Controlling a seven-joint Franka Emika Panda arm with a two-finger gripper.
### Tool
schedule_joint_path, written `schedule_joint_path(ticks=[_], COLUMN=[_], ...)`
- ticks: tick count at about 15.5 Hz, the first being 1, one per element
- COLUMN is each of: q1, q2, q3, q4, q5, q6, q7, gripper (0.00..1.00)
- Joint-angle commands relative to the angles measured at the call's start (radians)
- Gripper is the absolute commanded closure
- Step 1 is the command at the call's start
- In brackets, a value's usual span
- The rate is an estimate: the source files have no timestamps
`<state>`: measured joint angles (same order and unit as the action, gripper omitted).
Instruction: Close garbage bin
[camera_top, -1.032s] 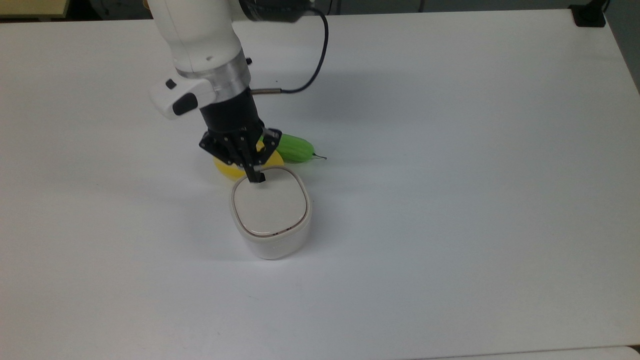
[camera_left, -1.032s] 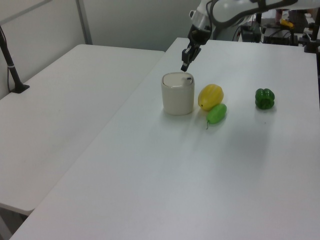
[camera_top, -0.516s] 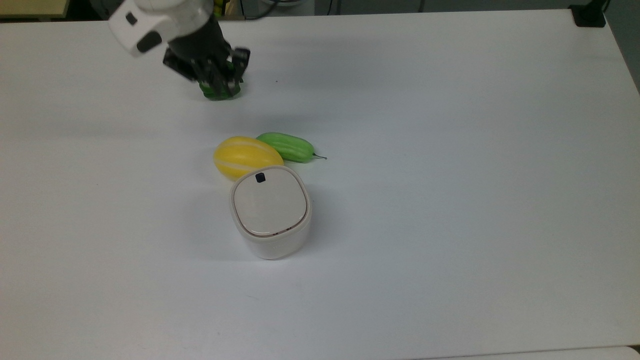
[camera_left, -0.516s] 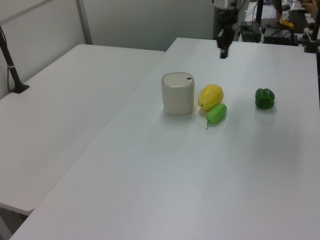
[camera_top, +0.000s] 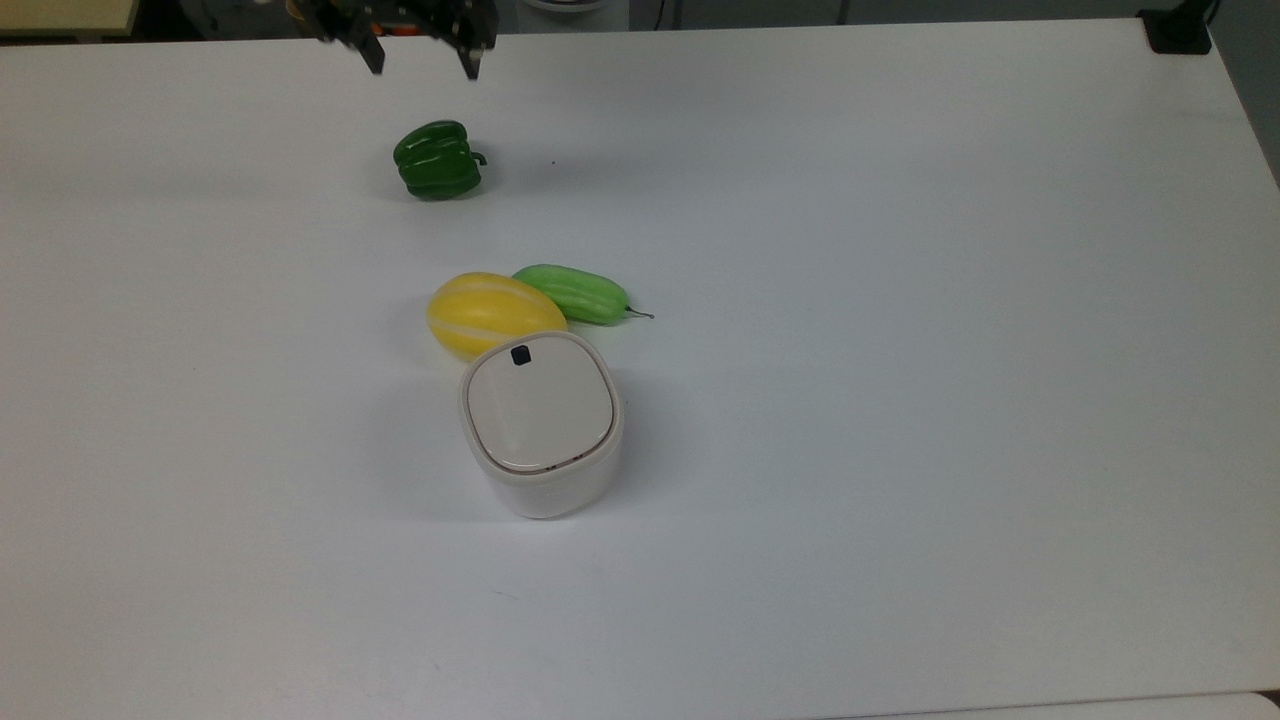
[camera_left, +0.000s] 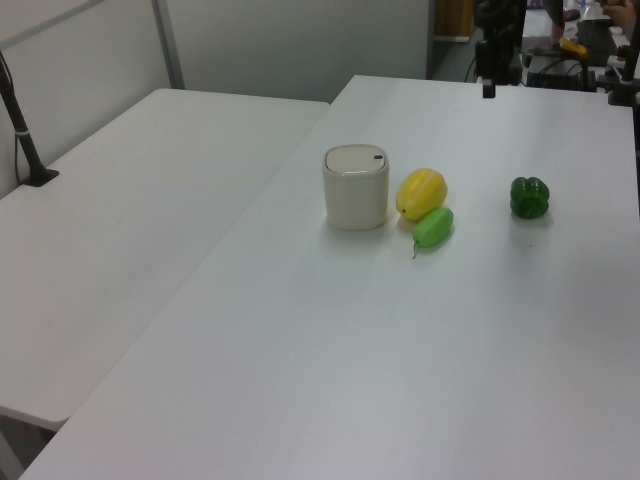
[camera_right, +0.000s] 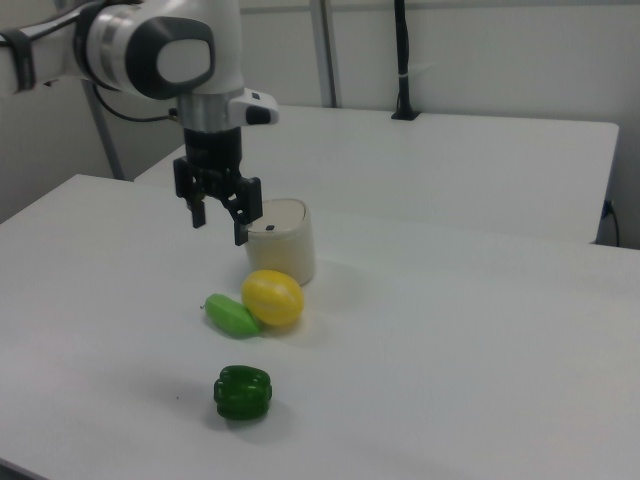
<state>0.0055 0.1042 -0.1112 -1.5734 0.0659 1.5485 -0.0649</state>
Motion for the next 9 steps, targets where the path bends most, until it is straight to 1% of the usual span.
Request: schedule_joint_path(ticks=[1,9], q1=[0.019,0.005], q2=[-0.17,-0.176], q3=[0.007,0.005], q4=[-0.18,-0.175], q5=[-0.06,-0.063], q6=[0.005,0.005], q7=[0.017,0.02], gripper=[0.0,0.0])
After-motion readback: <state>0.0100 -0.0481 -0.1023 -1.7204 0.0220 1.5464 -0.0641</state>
